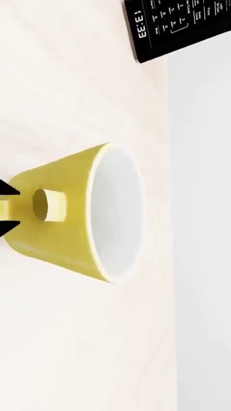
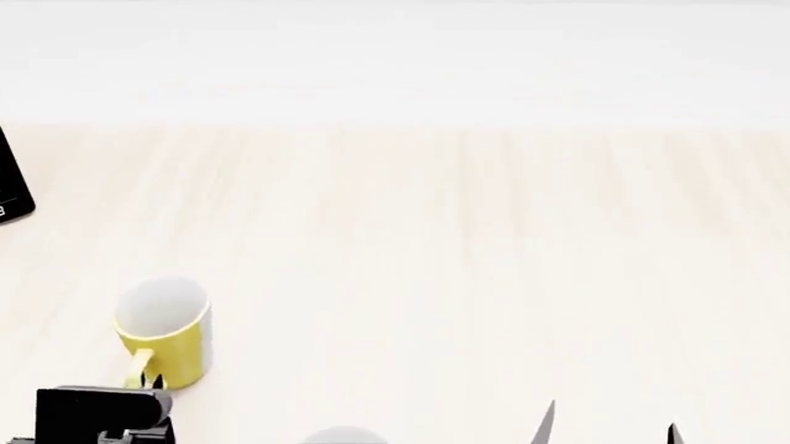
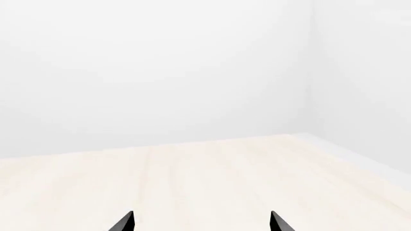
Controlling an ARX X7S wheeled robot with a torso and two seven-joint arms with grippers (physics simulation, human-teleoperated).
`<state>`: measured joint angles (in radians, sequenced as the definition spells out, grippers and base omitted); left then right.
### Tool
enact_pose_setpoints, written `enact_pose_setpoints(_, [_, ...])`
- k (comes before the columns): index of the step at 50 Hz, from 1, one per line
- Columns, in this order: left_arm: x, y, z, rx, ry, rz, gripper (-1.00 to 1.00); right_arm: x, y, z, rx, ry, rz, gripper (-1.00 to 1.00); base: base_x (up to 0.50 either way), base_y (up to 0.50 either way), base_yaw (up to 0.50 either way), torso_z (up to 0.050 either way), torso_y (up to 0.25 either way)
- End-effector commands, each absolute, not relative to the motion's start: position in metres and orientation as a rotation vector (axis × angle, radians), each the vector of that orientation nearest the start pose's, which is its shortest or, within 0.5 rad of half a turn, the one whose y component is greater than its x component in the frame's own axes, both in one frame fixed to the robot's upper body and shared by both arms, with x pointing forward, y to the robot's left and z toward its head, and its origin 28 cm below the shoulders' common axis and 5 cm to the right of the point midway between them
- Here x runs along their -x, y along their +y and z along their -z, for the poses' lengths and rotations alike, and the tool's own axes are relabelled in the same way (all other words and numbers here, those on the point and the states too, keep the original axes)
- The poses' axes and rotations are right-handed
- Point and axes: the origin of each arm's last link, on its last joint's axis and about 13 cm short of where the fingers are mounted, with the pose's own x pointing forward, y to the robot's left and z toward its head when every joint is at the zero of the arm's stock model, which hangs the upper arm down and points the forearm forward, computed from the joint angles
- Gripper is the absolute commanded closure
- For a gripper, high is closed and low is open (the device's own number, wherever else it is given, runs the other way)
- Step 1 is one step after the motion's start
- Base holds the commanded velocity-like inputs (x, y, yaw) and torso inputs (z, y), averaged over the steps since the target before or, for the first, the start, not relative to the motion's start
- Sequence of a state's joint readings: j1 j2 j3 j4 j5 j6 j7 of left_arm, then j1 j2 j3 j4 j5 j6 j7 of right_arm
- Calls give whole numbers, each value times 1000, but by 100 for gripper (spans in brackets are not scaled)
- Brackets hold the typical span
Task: Put the yellow and white mug to the front of the white mug.
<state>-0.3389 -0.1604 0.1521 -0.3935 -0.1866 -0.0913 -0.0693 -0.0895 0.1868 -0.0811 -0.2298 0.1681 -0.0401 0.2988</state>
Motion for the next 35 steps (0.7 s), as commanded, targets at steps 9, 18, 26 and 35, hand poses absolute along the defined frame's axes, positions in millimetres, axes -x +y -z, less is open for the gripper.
enact_pose_setpoints(9, [-326, 236, -68, 14, 30, 633, 100, -193, -116, -46, -20, -161, 170, -100, 0, 0, 0, 0, 0])
enact_pose_setpoints(18, [-359, 236, -93, 157, 95, 1031, 100, -192, -117, -47, -17, -165, 165, -100, 0, 0, 0, 0, 0])
enact_pose_setpoints(26, [-359, 236, -93, 165, 91, 1040, 100, -192, -117, -47, -16, -165, 164, -100, 0, 0, 0, 0, 0])
enact_pose_setpoints(35, [-359, 236, -95, 178, 85, 1053, 100, -192, -116, -48, -13, -165, 161, -100, 0, 0, 0, 0, 0])
